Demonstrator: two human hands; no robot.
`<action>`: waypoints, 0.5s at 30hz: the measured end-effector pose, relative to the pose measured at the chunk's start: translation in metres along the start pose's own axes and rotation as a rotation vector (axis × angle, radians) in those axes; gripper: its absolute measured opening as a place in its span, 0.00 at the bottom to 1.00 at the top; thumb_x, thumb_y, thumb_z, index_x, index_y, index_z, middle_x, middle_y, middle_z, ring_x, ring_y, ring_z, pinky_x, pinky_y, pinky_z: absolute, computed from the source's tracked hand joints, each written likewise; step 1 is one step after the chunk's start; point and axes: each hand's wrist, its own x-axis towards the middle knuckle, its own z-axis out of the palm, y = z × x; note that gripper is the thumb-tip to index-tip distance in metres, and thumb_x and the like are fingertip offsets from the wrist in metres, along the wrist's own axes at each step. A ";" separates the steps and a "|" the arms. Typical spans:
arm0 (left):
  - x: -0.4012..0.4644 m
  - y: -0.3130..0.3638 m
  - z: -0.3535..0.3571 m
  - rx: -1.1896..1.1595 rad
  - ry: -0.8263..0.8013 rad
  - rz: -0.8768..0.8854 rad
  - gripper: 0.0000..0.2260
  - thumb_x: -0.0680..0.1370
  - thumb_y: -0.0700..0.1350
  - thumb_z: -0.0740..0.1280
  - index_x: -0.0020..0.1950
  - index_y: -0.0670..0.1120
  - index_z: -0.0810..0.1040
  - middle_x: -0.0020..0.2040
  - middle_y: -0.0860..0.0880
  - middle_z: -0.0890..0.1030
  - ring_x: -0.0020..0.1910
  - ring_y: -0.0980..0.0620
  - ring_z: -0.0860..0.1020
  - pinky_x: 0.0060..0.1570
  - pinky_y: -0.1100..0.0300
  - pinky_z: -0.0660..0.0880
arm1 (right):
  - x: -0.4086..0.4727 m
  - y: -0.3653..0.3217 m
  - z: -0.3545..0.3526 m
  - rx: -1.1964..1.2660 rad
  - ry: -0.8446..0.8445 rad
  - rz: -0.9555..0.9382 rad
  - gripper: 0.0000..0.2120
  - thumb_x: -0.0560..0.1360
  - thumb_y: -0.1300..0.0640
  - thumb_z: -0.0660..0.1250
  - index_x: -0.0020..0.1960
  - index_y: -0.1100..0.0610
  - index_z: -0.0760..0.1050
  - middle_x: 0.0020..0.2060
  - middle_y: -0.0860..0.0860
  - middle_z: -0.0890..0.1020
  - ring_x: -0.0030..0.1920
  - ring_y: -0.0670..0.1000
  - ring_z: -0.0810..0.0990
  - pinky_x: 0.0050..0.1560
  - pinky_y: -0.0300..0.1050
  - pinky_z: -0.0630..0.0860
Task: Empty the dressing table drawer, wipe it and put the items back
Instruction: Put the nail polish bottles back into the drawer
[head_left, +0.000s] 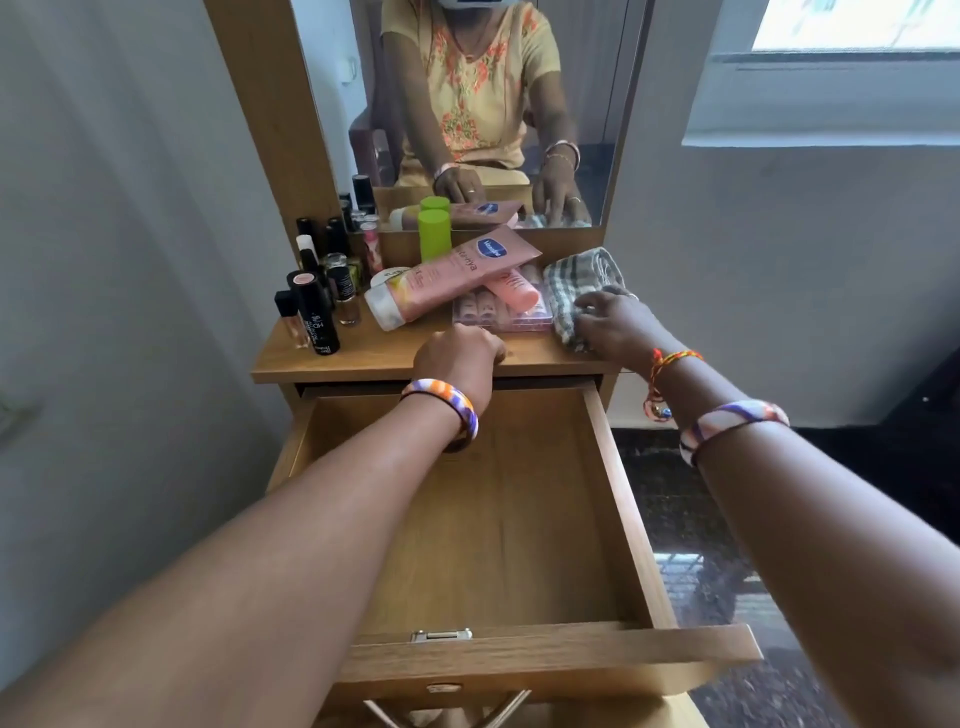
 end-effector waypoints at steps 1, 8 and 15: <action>0.001 0.000 -0.001 0.000 0.002 -0.002 0.20 0.78 0.33 0.58 0.65 0.50 0.77 0.62 0.45 0.78 0.59 0.44 0.76 0.55 0.54 0.75 | 0.005 0.001 -0.001 0.006 -0.011 0.001 0.19 0.78 0.55 0.58 0.68 0.56 0.70 0.69 0.56 0.67 0.69 0.58 0.67 0.70 0.47 0.63; 0.002 0.000 0.001 -0.022 0.010 -0.015 0.19 0.78 0.33 0.61 0.63 0.51 0.77 0.60 0.46 0.79 0.58 0.45 0.77 0.54 0.55 0.76 | 0.022 0.002 -0.001 0.000 -0.035 0.016 0.19 0.79 0.52 0.54 0.68 0.53 0.69 0.70 0.55 0.66 0.69 0.59 0.65 0.71 0.51 0.63; 0.004 -0.007 0.000 -0.071 -0.048 -0.005 0.20 0.76 0.33 0.64 0.61 0.54 0.78 0.61 0.49 0.79 0.58 0.47 0.77 0.52 0.55 0.77 | 0.004 -0.001 -0.005 -0.173 0.065 -0.022 0.22 0.78 0.51 0.56 0.72 0.48 0.63 0.74 0.53 0.61 0.74 0.59 0.56 0.72 0.55 0.59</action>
